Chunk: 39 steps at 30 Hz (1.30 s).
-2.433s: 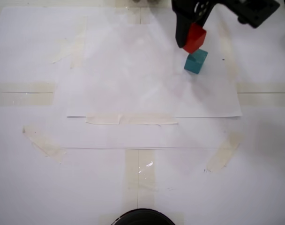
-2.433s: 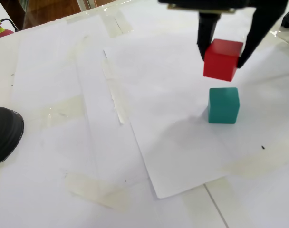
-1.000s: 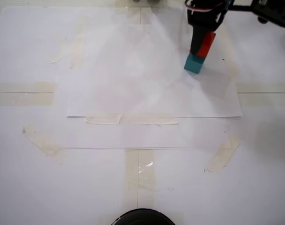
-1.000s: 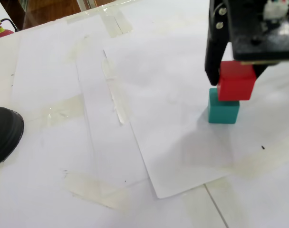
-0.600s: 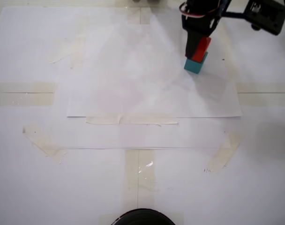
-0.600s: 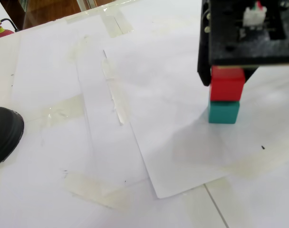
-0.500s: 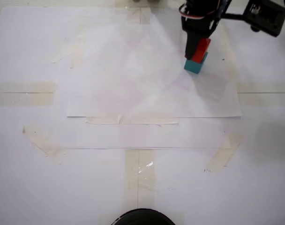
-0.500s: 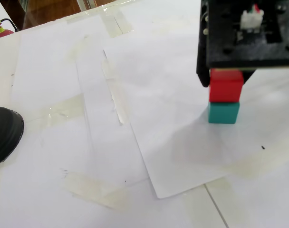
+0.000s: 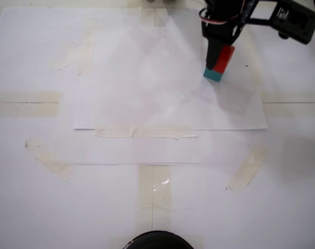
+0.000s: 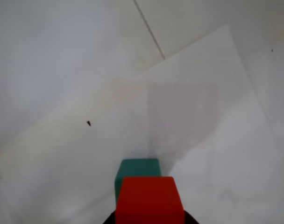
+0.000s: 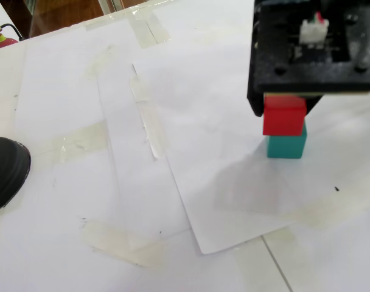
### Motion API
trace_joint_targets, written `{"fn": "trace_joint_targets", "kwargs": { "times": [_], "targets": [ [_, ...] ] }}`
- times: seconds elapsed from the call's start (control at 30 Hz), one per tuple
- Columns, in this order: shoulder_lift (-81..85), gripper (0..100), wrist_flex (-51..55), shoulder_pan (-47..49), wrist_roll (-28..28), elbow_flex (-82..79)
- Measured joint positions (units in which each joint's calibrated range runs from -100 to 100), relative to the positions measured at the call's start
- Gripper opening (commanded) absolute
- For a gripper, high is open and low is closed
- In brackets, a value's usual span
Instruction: Put the red cube on the top of the blue cube.
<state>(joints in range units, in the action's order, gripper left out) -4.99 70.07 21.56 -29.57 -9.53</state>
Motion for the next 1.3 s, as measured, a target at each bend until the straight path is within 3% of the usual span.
{"fn": "trace_joint_targets", "kwargs": {
  "times": [0.63, 1.3],
  "targets": [
    [-0.35, 38, 2.36, 3.00, -6.25, 0.00],
    [3.21, 41, 3.99, 6.07, -9.28, 2.35]
  ]
}}
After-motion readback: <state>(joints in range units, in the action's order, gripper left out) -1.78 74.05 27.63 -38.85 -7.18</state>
